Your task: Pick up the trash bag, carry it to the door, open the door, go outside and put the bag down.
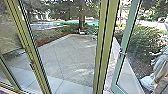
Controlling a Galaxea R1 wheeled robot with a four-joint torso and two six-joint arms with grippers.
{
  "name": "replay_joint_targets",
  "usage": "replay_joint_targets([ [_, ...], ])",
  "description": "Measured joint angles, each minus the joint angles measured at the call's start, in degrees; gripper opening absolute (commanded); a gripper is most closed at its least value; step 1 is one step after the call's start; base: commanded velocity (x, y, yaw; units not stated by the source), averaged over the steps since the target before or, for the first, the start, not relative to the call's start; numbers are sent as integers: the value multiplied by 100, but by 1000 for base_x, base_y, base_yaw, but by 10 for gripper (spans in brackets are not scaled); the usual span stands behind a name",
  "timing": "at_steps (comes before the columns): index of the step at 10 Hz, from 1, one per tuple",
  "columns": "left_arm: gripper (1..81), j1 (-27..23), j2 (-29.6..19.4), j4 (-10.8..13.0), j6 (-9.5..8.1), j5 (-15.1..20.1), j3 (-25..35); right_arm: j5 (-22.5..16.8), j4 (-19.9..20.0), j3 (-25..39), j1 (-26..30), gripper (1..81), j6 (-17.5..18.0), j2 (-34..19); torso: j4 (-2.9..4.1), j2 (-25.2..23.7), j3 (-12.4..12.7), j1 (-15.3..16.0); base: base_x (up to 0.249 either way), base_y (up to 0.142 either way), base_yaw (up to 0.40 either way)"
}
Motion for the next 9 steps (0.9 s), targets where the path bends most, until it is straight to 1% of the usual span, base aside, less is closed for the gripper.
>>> replay_joint_targets([
  [2, 10, -11, -2, 0, -1, -9, 0, 276, 27, -319, -168, 811, -13, 580, 0, 0, 0, 0, 0, 0, 0],
  [4, 10, -46, 28, 0, -1, -5, -79, 362, 16, -791, -449, 811, -16, 1195, 0, -2, 26, 0, 0, 0, 0],
  [6, 10, -105, 30, 0, -1, 0, -110, 430, 0, -1353, -611, 811, -18, 1668, 0, -2, 243, 0, 0, 0, 0],
  [7, 10, -126, 30, 0, 0, -18, -111, 474, -11, -1637, -644, 811, -18, 1879, 0, -6, 282, -6, 0, 0, 0],
  [9, 10, -107, 30, 2, 0, 11, -111, 474, -30, -1968, -766, 811, -20, 2239, 0, -9, 311, -11, 0, 0, 0],
])
